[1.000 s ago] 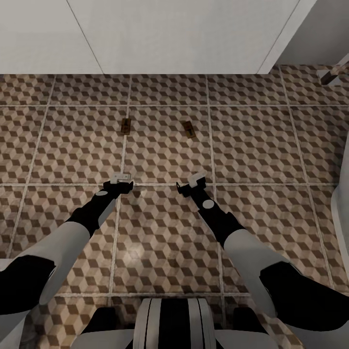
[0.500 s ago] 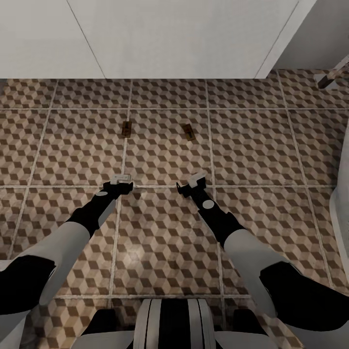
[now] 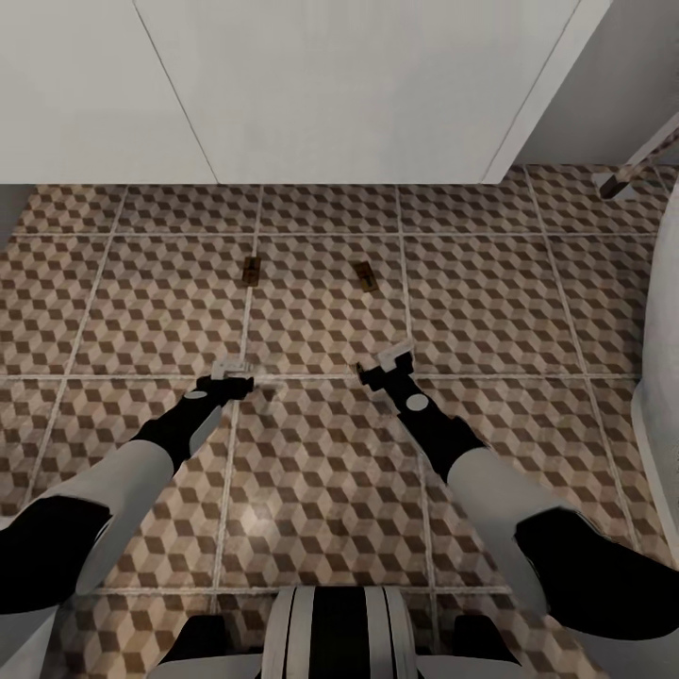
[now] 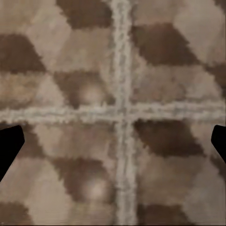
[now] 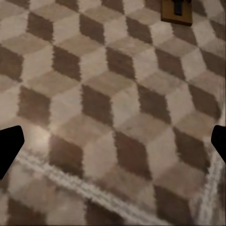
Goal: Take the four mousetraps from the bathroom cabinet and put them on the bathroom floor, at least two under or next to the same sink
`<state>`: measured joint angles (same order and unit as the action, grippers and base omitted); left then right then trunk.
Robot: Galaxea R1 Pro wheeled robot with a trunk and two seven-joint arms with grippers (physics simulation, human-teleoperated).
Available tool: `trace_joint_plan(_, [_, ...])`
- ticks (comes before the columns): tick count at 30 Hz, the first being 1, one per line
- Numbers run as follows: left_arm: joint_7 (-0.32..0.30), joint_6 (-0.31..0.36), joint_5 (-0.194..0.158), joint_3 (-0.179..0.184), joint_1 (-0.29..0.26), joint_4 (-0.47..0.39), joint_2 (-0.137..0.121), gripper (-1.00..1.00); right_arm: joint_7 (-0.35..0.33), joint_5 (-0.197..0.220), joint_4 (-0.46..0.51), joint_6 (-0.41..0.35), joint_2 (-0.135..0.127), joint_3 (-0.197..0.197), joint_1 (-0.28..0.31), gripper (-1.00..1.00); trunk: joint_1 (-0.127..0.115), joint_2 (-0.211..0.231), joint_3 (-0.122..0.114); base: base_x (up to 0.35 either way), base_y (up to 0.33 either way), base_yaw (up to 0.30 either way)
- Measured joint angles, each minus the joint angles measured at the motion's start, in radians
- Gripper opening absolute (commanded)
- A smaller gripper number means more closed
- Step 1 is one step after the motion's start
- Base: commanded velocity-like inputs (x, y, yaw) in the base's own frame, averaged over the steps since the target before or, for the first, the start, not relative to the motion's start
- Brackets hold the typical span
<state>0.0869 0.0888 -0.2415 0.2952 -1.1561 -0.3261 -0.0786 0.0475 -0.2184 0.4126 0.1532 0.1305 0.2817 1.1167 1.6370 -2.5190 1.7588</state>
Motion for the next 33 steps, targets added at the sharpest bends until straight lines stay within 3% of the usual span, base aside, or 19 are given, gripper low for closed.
trace_joint_plan(13, [0.000, -0.149, -0.001, 0.000, 0.019, 0.155, 0.006, 1.00, 0.000, 0.001, -0.109, 0.022, -0.012, 0.000, -0.001, 1.00, -0.006, 0.003, -0.050, 0.000, 0.000, 0.000])
trace_joint_plan(24, [-0.008, -0.325, -0.003, 0.000, 0.023, 0.317, 0.027, 1.00, 0.000, 0.002, -0.244, 0.143, -0.034, 0.003, -0.001, 1.00, -0.011, 0.006, -0.093, 0.000, 0.000, 0.000])
trace_joint_plan(33, [-0.043, -0.416, -0.004, 0.000, 0.028, 0.389, 0.040, 1.00, 0.000, 0.004, -0.325, 0.214, -0.047, 0.002, -0.003, 1.00, -0.015, 0.008, -0.128, 0.000, 0.000, 0.000])
